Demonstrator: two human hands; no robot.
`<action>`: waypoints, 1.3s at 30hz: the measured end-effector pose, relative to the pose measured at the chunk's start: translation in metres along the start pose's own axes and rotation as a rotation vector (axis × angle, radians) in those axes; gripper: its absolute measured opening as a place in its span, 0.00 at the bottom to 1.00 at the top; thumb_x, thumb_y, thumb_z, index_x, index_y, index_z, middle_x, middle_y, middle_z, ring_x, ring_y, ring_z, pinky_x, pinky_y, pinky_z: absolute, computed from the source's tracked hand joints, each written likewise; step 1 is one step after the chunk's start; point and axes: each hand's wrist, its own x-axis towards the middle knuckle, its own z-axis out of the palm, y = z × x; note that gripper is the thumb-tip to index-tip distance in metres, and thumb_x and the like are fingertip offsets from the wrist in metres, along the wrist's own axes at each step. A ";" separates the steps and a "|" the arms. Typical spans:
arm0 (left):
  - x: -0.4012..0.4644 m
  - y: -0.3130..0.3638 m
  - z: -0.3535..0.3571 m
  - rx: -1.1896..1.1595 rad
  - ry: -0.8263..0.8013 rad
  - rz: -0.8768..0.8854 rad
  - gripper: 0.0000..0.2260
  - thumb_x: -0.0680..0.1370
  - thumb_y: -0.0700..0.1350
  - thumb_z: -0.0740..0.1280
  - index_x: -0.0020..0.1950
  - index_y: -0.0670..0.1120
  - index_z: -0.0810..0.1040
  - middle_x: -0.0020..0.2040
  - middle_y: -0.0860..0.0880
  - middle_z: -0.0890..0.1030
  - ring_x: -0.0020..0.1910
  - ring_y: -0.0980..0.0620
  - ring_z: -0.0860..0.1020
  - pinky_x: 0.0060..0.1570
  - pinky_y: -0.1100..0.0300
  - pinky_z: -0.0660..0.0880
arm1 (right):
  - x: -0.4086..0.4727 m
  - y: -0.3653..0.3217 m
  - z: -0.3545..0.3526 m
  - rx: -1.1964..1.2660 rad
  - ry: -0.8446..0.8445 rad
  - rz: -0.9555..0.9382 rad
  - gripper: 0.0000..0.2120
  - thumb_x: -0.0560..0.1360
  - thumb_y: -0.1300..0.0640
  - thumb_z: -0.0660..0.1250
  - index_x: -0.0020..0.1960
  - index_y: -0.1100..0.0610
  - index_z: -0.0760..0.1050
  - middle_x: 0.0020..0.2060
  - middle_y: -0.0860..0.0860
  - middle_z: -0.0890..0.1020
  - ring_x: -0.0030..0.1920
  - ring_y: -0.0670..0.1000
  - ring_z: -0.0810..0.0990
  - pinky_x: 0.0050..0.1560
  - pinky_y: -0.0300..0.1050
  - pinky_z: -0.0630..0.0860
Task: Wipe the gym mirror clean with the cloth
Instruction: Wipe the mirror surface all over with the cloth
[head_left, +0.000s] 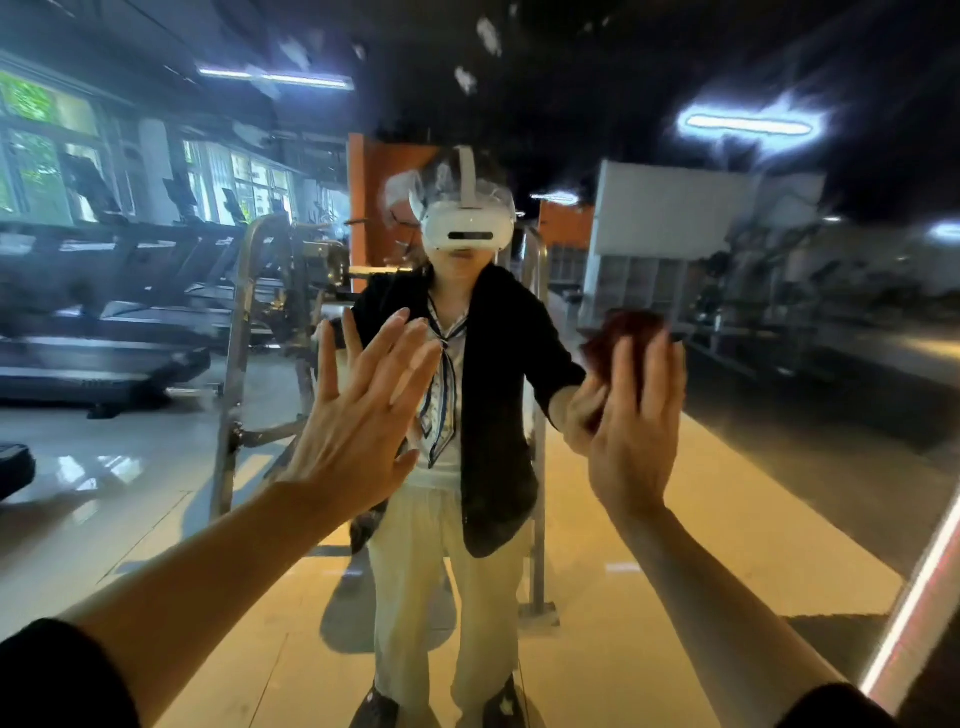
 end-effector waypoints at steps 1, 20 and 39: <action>0.005 0.002 -0.001 0.004 0.009 0.009 0.50 0.63 0.54 0.81 0.79 0.41 0.62 0.80 0.40 0.57 0.80 0.40 0.54 0.74 0.32 0.38 | 0.015 -0.008 0.003 0.026 0.063 0.135 0.22 0.80 0.62 0.67 0.73 0.65 0.70 0.75 0.65 0.65 0.77 0.66 0.61 0.74 0.62 0.66; 0.079 -0.055 -0.046 -0.010 0.175 -0.115 0.47 0.67 0.56 0.77 0.79 0.40 0.60 0.78 0.38 0.61 0.78 0.37 0.58 0.73 0.29 0.42 | 0.081 -0.093 0.035 0.033 -0.126 -0.520 0.23 0.83 0.65 0.54 0.78 0.58 0.63 0.78 0.59 0.63 0.79 0.63 0.56 0.79 0.60 0.56; 0.116 -0.139 -0.060 0.252 0.098 0.096 0.62 0.60 0.80 0.56 0.80 0.40 0.48 0.81 0.40 0.52 0.80 0.43 0.54 0.76 0.37 0.41 | 0.191 -0.117 0.042 -0.074 -0.064 -0.612 0.30 0.73 0.66 0.69 0.75 0.60 0.68 0.75 0.61 0.67 0.76 0.63 0.63 0.73 0.63 0.66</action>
